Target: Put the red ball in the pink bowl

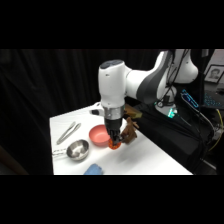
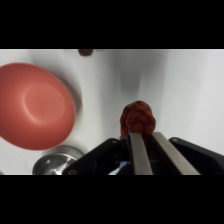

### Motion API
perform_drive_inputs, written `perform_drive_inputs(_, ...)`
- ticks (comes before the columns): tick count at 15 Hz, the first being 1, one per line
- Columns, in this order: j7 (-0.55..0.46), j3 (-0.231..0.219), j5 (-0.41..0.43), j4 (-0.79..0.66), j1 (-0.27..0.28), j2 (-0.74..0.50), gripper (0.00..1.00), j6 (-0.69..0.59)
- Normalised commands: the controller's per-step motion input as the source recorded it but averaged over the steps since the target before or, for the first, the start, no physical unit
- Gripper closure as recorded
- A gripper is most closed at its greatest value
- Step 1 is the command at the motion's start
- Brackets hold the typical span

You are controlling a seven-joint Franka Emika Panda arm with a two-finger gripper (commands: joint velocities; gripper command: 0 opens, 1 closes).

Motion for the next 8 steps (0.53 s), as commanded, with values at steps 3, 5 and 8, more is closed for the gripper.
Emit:
perform_drive_inputs(3,-0.09,0.0,-0.026,-0.01,-0.136,-0.25,0.98,-0.21)
perform_drive_inputs(5,-0.23,-0.007,0.018,-0.07,-0.166,-0.26,0.98,-0.12)
perform_drive_inputs(8,-0.4,-0.015,0.07,-0.14,-0.192,-0.29,0.98,-0.05)
